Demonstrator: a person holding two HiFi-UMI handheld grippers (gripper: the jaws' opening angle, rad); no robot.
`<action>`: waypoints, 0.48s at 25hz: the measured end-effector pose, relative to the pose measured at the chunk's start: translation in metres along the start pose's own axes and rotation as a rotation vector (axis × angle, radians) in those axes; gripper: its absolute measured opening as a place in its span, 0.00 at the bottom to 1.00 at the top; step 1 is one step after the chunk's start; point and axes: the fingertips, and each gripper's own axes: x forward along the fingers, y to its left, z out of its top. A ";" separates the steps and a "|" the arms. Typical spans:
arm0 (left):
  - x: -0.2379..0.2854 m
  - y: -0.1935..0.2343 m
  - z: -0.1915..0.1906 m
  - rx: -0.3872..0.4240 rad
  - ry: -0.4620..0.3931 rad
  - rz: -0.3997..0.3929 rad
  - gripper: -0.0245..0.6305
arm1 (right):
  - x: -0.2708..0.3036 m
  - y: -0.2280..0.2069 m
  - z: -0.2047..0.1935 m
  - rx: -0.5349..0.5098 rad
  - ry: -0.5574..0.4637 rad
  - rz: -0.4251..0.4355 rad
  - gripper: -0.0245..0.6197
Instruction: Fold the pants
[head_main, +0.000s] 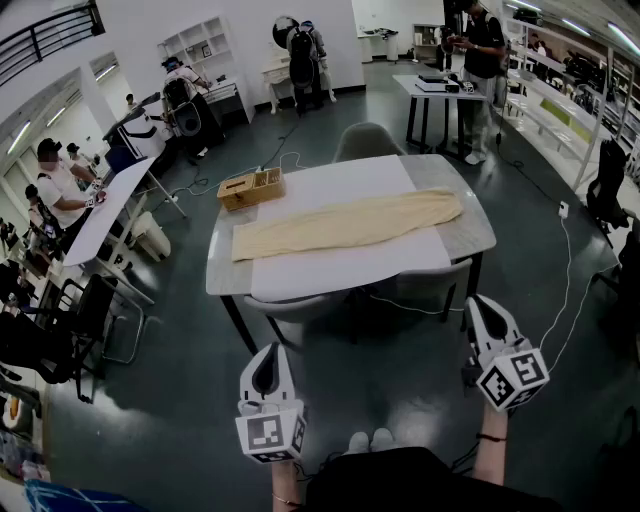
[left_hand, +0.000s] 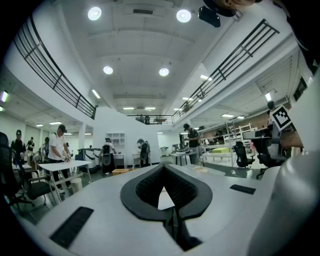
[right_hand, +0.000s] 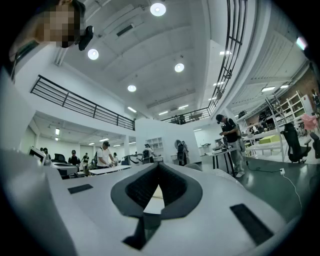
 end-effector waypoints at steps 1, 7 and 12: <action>0.001 0.000 0.001 -0.001 0.000 0.000 0.05 | 0.001 -0.001 0.001 0.000 -0.001 0.000 0.06; 0.005 -0.001 0.003 -0.008 0.003 0.000 0.05 | 0.003 -0.005 0.003 -0.001 0.003 -0.006 0.06; 0.010 -0.009 0.003 -0.013 0.007 0.001 0.05 | 0.005 -0.009 0.003 -0.006 0.004 0.030 0.06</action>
